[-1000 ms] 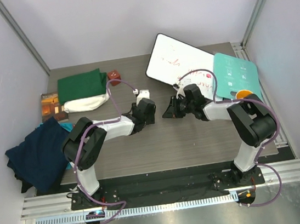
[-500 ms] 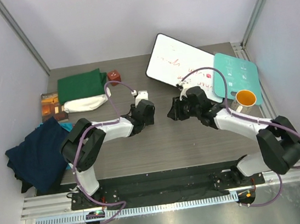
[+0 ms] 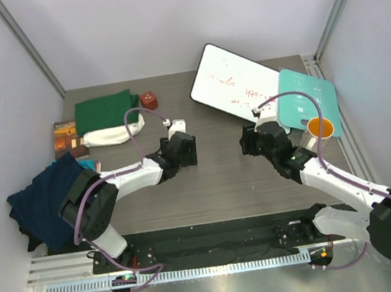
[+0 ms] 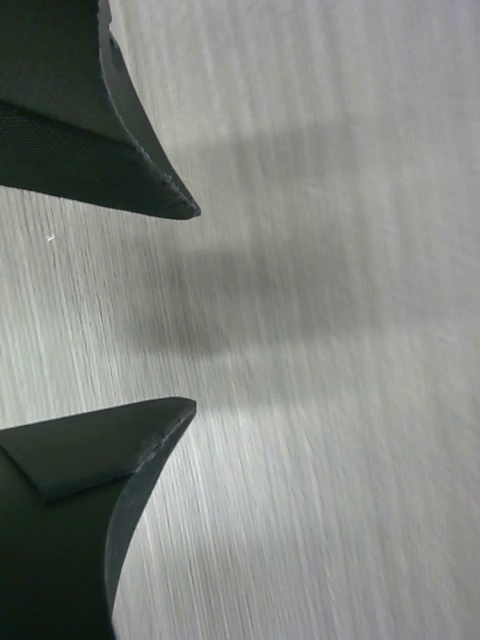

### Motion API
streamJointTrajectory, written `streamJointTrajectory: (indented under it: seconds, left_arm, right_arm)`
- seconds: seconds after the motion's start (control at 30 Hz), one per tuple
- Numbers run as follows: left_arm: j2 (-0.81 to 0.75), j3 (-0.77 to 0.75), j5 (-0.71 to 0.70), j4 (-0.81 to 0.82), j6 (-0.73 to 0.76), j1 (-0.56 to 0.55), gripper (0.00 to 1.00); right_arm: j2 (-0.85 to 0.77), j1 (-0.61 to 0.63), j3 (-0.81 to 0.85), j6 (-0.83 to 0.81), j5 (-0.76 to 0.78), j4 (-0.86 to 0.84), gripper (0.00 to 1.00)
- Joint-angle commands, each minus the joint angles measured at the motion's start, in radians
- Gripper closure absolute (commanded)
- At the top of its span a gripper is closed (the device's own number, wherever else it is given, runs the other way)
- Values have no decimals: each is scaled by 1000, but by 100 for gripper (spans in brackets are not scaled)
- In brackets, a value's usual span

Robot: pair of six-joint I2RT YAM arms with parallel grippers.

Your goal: Fold and stack the t-shirts

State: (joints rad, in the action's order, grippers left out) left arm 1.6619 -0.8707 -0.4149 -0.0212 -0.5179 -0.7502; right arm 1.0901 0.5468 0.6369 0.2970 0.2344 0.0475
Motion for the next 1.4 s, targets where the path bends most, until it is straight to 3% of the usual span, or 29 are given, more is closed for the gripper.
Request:
streamJointTrajectory:
  seconds: [0.0, 0.3, 0.67, 1.37]
  left_arm:
    - [-85, -128, 36, -60, 38, 11, 26]
    - [25, -433, 264, -95, 9, 90, 25]
    - [376, -798, 412, -100, -34, 112, 27]
    - [515, -840, 387, 173, -77, 112, 30]
  right_arm:
    - [-53, 4, -39, 37, 75, -9, 44]
    - [-93, 4, -82, 88, 31, 9, 44]
    - [-211, 4, -101, 88, 77, 83, 46]
    - [-165, 4, -151, 100, 48, 54, 47]
